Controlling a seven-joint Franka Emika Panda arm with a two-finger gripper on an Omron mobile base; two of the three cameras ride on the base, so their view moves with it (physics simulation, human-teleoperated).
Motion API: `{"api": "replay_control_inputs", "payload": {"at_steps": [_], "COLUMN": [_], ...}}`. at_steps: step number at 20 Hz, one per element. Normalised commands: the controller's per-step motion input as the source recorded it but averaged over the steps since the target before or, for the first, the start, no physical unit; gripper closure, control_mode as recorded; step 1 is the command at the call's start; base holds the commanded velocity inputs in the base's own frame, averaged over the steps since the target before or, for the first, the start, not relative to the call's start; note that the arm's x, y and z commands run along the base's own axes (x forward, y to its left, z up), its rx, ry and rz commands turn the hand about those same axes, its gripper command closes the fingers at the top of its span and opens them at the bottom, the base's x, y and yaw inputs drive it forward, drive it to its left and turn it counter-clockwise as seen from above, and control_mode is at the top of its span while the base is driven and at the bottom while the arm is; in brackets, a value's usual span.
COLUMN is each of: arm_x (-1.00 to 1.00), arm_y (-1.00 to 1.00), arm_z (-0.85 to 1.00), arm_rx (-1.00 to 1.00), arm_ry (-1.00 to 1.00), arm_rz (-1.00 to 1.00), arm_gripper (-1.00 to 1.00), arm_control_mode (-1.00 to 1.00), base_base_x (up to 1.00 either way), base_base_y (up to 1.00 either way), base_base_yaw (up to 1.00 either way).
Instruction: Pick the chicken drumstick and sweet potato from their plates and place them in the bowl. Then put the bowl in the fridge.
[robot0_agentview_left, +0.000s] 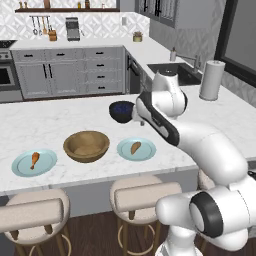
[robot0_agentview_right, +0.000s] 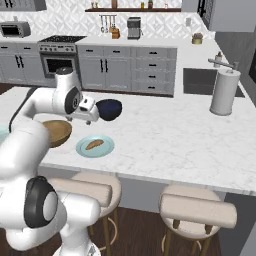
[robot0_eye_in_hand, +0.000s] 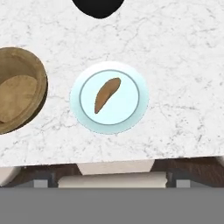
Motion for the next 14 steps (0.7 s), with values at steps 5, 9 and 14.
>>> {"api": "replay_control_inputs", "payload": {"at_steps": [5,9,14], "arm_x": [0.68,0.52,0.32], "arm_y": [0.07,-0.01,0.00], "arm_z": [-0.65,-0.73,-0.45], "arm_rx": [0.03,0.00,0.00], "arm_ry": [0.02,0.04,0.10], "arm_rz": [-0.03,-0.02,-0.11], "arm_gripper": [-1.00,-1.00,-1.00], "arm_control_mode": [-1.00,-1.00,-1.00], "base_base_x": [0.00,0.00,0.00], "base_base_y": [0.00,0.00,0.00], "base_base_yaw": [0.00,0.00,0.00]}}
